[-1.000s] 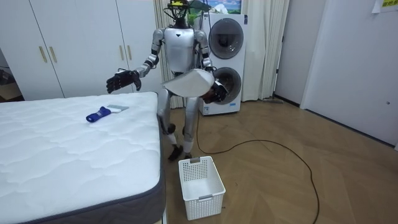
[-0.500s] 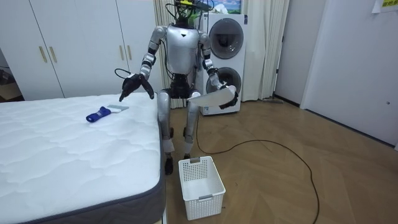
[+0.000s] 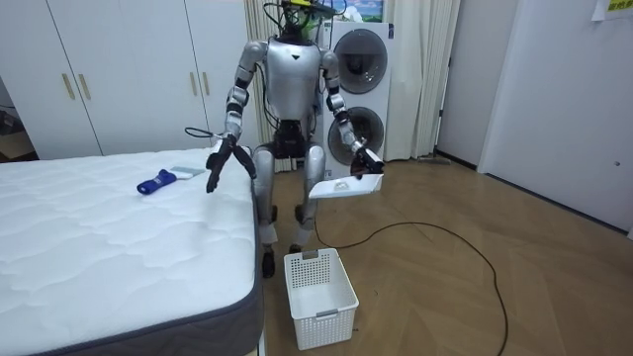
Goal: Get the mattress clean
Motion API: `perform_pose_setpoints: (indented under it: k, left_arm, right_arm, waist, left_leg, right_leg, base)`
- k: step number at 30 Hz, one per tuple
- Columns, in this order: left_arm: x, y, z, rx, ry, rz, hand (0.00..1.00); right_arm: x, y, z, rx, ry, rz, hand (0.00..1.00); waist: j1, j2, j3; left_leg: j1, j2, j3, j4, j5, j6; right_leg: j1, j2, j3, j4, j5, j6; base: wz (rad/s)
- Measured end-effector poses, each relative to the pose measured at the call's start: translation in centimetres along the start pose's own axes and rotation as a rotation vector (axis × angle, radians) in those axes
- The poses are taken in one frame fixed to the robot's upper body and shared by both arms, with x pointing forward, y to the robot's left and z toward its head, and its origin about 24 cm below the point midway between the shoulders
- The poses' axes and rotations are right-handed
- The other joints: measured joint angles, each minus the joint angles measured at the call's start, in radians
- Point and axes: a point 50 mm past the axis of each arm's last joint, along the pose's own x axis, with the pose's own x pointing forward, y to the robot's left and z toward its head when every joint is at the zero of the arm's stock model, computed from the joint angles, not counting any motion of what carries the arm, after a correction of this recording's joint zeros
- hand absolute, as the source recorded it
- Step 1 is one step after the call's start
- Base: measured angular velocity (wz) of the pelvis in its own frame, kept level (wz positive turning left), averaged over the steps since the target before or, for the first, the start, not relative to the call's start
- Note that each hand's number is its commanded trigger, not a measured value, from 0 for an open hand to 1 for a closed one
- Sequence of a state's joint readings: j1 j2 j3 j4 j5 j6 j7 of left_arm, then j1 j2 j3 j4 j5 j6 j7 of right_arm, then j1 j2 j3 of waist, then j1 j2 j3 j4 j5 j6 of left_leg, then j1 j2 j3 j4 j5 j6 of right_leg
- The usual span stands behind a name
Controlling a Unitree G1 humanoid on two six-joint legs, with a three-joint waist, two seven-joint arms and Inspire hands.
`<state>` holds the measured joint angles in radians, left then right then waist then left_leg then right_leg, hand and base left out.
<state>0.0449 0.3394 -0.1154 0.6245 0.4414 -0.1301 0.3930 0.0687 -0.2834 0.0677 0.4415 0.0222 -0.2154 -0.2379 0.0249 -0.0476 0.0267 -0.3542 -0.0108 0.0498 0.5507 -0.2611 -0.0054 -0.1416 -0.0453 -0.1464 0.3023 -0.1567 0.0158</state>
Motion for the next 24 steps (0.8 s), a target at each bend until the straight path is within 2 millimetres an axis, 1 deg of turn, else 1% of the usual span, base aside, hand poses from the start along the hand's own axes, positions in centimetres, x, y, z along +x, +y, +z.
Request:
perform_pose_setpoints:
  k: [1, 2, 3, 4, 5, 6, 7, 8, 9, 10, 11, 12, 13, 14, 15, 16, 17, 19, 20, 21, 22, 23, 24]
  left_arm:
    - [0.8, 0.3, 0.8, 0.023, -0.035, -0.013, 1.00]
    - [1.1, 0.4, 0.9, 0.030, -0.040, -0.015, 1.00]
    - [1.3, 0.6, 0.8, 0.042, -0.036, -0.020, 1.00]
    - [1.4, 0.7, 0.7, 0.054, -0.034, -0.019, 1.00]
    - [1.5, 0.9, 0.6, 0.066, -0.036, -0.017, 1.00]
    - [1.7, 1.4, 0.5, 0.089, -0.042, -0.014, 1.00]
    - [2.0, 2.2, 0.4, 0.116, -0.050, -0.009, 1.00]
    - [2.2, 2.5, 0.4, 0.129, -0.054, -0.006, 1.00]
    - [2.4, 3.0, 0.4, 0.147, -0.058, -0.011, 1.00]
    - [2.4, 3.0, 0.1, 0.154, -0.049, -0.027, 1.00]
    - [2.4, 2.9, 0.0, 0.156, -0.043, -0.037, 1.00]
    - [2.3, 2.8, -0.1, 0.160, -0.036, -0.058, 1.00]
    - [2.4, 2.8, -0.2, 0.167, -0.032, -0.073, 1.00]
    - [2.4, 2.9, -0.3, 0.171, -0.031, -0.081, 1.00]
    - [2.4, 3.1, -0.5, 0.184, -0.027, -0.097, 1.00]
    - [2.4, 3.1, -0.7, 0.191, -0.016, -0.117, 1.00]
    - [2.4, 3.2, -0.8, 0.198, -0.011, -0.128, 1.00]
    - [2.7, 2.9, -0.7, 0.223, -0.005, -0.174, 1.00]
    - [2.9, 2.8, -0.6, 0.235, -0.006, -0.190, 1.00]
    - [3.2, 2.7, -0.5, 0.258, -0.005, -0.218, 1.00]
    - [3.3, 2.4, -0.3, 0.284, -0.007, -0.247, 1.00]
    - [3.3, 2.4, -0.3, 0.296, -0.010, -0.260, 1.00]
    - [3.4, 2.5, -0.4, 0.319, -0.010, -0.284, 1.00]
  right_arm:
    - [0.2, -0.1, -0.2, -0.005, 0.017, -0.005, 0.00]
    - [0.3, 0.0, -0.2, -0.009, 0.028, -0.001, 0.00]
    - [0.2, 0.2, -0.4, -0.025, 0.034, 0.014, 0.00]
    - [0.3, 0.0, -0.3, -0.048, 0.026, 0.015, 0.00]
    - [0.4, 0.0, -0.2, -0.052, 0.022, 0.012, 0.00]
    - [0.5, -0.1, -0.1, -0.055, 0.019, 0.010, 0.00]
    - [0.6, -0.1, -0.2, -0.059, 0.025, 0.013, 0.00]
    - [0.6, -0.1, -0.4, -0.061, 0.032, 0.015, 0.00]
    - [0.5, -0.2, -0.6, -0.072, 0.042, 0.019, 0.00]
    - [0.2, -0.4, -1.0, -0.089, 0.053, 0.024, 0.00]
    - [0.2, -0.5, -1.1, -0.096, 0.056, 0.026, 0.00]
    - [0.1, -0.7, -1.2, -0.111, 0.059, 0.029, 0.00]
    - [0.1, -0.8, -1.2, -0.116, 0.061, 0.028, 0.00]
    - [0.1, -0.9, -1.3, -0.118, 0.063, 0.028, 0.00]
    - [0.1, -0.9, -1.4, -0.126, 0.068, 0.035, 0.00]
    - [0.1, -0.9, -1.5, -0.140, 0.072, 0.043, 0.00]
    - [0.1, -1.0, -1.5, -0.145, 0.072, 0.047, 0.00]
    - [0.1, -1.4, -1.6, -0.161, 0.075, 0.048, 0.00]
    - [0.1, -1.5, -1.6, -0.163, 0.077, 0.047, 0.00]
    - [0.1, -1.5, -1.7, -0.164, 0.080, 0.047, 0.00]
    - [0.2, -1.6, -1.6, -0.171, 0.076, 0.046, 0.00]
    - [0.3, -1.6, -1.5, -0.176, 0.069, 0.048, 0.00]
    - [0.6, -1.4, -1.1, -0.181, 0.054, 0.054, 0.00]
  waist:
    - [0.006, 0.025, 0.0003]
    - [0.007, 0.028, 0.0012]
    - [-0.006, 0.026, 0.0007]
    - [-0.018, 0.035, 0.0036]
    - [-0.020, 0.040, 0.0054]
    - [-0.024, 0.050, 0.0059]
    - [-0.033, 0.057, 0.0050]
    - [-0.040, 0.060, 0.0051]
    - [-0.054, 0.080, 0.0113]
    - [-0.055, 0.100, 0.0080]
    - [-0.055, 0.112, 0.0078]
    - [-0.064, 0.131, 0.0049]
    - [-0.077, 0.146, 0.0041]
    - [-0.085, 0.152, 0.0020]
    - [-0.109, 0.162, 0.0021]
    - [-0.128, 0.173, 0.0027]
    - [-0.133, 0.178, 0.0034]
    - [-0.158, 0.194, 0.0042]
    - [-0.160, 0.196, 0.0052]
    - [-0.163, 0.198, 0.0048]
    - [-0.172, 0.210, 0.0076]
    - [-0.180, 0.215, 0.0086]
    - [-0.189, 0.220, 0.0095]
  left_leg:
    - [-0.074, 0.046, -0.016, 0.091, -0.039, 0.017]
    - [-0.087, 0.044, -0.013, 0.111, -0.049, 0.036]
    - [-0.101, 0.017, -0.017, 0.119, -0.048, 0.044]
    - [-0.104, -0.008, -0.024, 0.117, -0.037, 0.065]
    - [-0.104, -0.017, -0.025, 0.115, -0.032, 0.073]
    - [-0.106, -0.032, -0.026, 0.102, -0.028, 0.082]
    - [-0.106, -0.046, -0.028, 0.074, -0.022, 0.102]
    - [-0.108, -0.053, -0.030, 0.063, -0.019, 0.107]
    - [-0.112, -0.056, -0.030, 0.062, -0.012, 0.108]
    - [-0.114, -0.056, -0.022, 0.063, -0.011, 0.107]
    - [-0.115, -0.056, -0.018, 0.063, -0.010, 0.106]
    - [-0.125, -0.057, -0.009, 0.064, -0.008, 0.104]
    - [-0.137, -0.060, -0.003, 0.066, -0.003, 0.103]
    - [-0.146, -0.062, -0.003, 0.067, 0.000, 0.102]
    - [-0.161, -0.068, 0.000, 0.067, 0.008, 0.101]
    - [-0.173, -0.070, 0.006, 0.066, 0.015, 0.100]
    - [-0.179, -0.072, 0.009, 0.066, 0.016, 0.099]
    - [-0.194, -0.075, 0.034, 0.066, 0.025, 0.100]
    - [-0.194, -0.077, 0.038, 0.066, 0.026, 0.100]
    - [-0.194, -0.079, 0.051, 0.065, 0.027, 0.099]
    - [-0.195, -0.079, 0.055, 0.066, 0.027, 0.098]
    - [-0.196, -0.080, 0.057, 0.066, 0.028, 0.098]
    - [-0.200, -0.083, 0.066, 0.065, 0.028, 0.097]
  right_leg:
    - [-0.065, 0.007, -0.007, 0.110, -0.069, 0.022]
    - [-0.096, -0.001, -0.012, 0.157, -0.093, 0.038]
    - [-0.139, -0.026, -0.016, 0.213, -0.120, 0.053]
    - [-0.164, -0.036, 0.000, 0.246, -0.130, 0.050]
    - [-0.177, -0.040, 0.010, 0.259, -0.133, 0.050]
    - [-0.199, -0.048, 0.024, 0.275, -0.140, 0.045]
    - [-0.214, -0.062, 0.021, 0.292, -0.147, 0.042]
    - [-0.223, -0.067, 0.022, 0.296, -0.150, 0.043]
    - [-0.231, -0.071, 0.023, 0.306, -0.151, 0.042]
    - [-0.241, -0.071, 0.032, 0.313, -0.152, 0.042]
    - [-0.245, -0.071, 0.036, 0.324, -0.152, 0.041]
    - [-0.262, -0.077, 0.038, 0.343, -0.152, 0.041]
    - [-0.284, -0.083, 0.039, 0.363, -0.155, 0.037]
    - [-0.295, -0.088, 0.036, 0.369, -0.158, 0.035]
    - [-0.313, -0.096, 0.032, 0.377, -0.168, 0.032]
    - [-0.333, -0.101, 0.034, 0.392, -0.170, 0.029]
    - [-0.344, -0.106, 0.034, 0.399, -0.172, 0.026]
    - [-0.382, -0.121, 0.041, 0.434, -0.182, 0.022]
    - [-0.387, -0.124, 0.046, 0.442, -0.187, 0.022]
    - [-0.399, -0.126, 0.061, 0.459, -0.194, 0.022]
    - [-0.404, -0.127, 0.065, 0.466, -0.197, 0.021]
    - [-0.408, -0.127, 0.068, 0.469, -0.198, 0.020]
    - [-0.424, -0.128, 0.083, 0.483, -0.204, 0.022]
  base:
    - [0.09]
    - [0.13]
    - [0.13]
    - [0.16]
    - [0.03]
    - [0.00]
    - [0.04]
    - [0.16]
    - [0.00]
    - [-0.07]
    - [-0.25]
    - [-0.20]
    - [-0.14]
    - [0.00]
    - [0.07]
    - [0.04]
    - [-0.09]
    - [-0.09]
    - [-0.10]
    - [-0.12]
    - [-0.11]
    - [-0.08]
    - [-0.13]
